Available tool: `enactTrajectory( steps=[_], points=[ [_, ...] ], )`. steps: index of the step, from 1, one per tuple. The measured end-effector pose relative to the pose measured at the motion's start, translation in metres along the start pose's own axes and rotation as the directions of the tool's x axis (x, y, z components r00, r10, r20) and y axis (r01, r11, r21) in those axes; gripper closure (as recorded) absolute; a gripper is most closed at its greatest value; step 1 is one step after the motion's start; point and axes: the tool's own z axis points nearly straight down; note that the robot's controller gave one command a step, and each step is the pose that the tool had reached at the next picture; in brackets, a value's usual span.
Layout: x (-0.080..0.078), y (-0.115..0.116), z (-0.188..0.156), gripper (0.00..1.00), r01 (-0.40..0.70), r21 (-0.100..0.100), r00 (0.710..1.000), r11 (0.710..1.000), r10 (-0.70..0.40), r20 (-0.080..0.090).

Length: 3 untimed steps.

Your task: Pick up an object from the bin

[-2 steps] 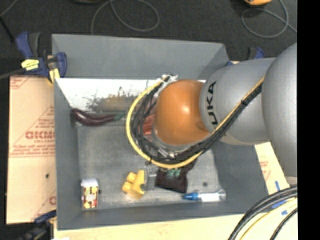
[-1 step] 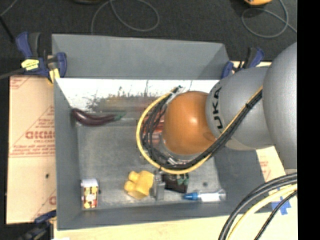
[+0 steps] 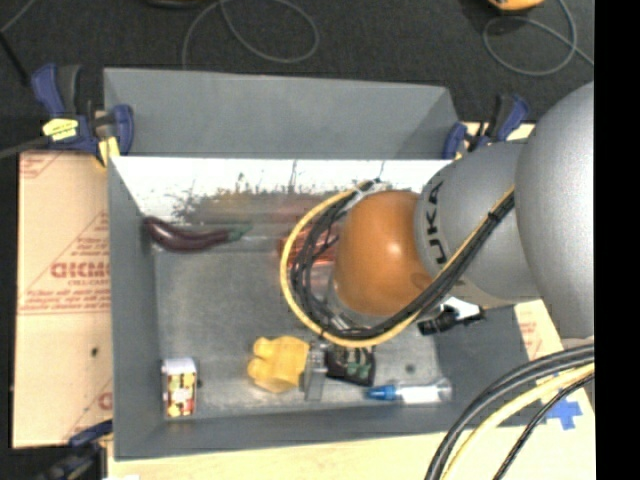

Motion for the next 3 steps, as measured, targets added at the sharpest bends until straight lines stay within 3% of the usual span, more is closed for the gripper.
enactTrajectory(
  steps=[1, 2, 3],
  points=[
    [-0.020, 0.008, 0.025, 0.00, -0.017, 0.003, 1.000, 1.000, 0.017, 0.000],
    [-0.029, 0.008, 0.034, 0.00, -0.081, 0.002, 0.997, 0.997, 0.081, 0.000],
    [-0.037, -0.019, 0.018, 0.00, -0.061, 0.002, 0.998, 0.998, 0.061, 0.000]
  ],
)
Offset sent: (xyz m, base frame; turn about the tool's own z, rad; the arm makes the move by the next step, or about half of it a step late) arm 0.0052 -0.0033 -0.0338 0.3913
